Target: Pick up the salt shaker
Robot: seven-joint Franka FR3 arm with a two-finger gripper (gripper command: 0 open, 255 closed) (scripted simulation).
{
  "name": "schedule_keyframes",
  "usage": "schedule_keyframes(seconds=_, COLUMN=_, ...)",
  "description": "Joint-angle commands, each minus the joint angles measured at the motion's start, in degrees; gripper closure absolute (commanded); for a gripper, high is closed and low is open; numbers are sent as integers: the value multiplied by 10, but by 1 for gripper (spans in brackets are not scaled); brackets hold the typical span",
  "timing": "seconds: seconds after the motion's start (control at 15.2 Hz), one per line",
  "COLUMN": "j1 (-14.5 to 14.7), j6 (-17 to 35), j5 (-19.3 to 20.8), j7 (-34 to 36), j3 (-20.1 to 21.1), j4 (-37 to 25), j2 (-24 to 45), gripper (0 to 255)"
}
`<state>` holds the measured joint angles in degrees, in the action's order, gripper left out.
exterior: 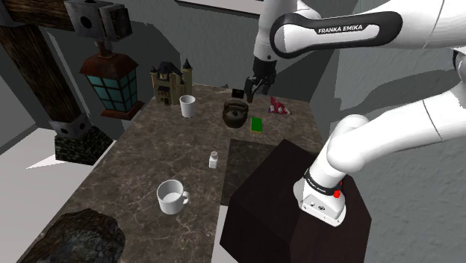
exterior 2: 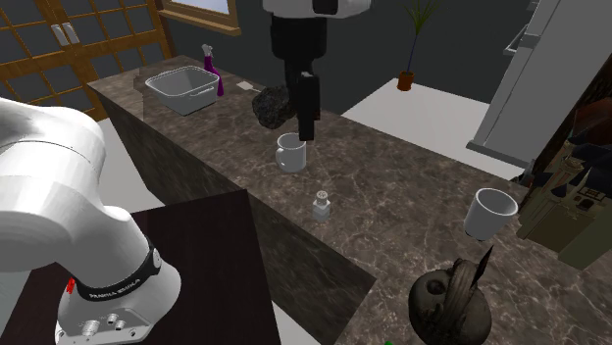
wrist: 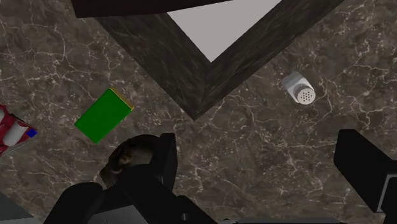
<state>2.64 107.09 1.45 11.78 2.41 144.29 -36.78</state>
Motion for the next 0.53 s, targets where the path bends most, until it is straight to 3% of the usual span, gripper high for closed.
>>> schedule_keyframes(seconds=0.0, j1=3, j6=46, j5=-7, j7=13, j3=7, j4=22, j2=23, gripper=0)
schedule_keyframes(seconds=0.46, j1=16, j6=193, j5=-26, j7=57, j3=36, j4=57, j2=136, gripper=0)
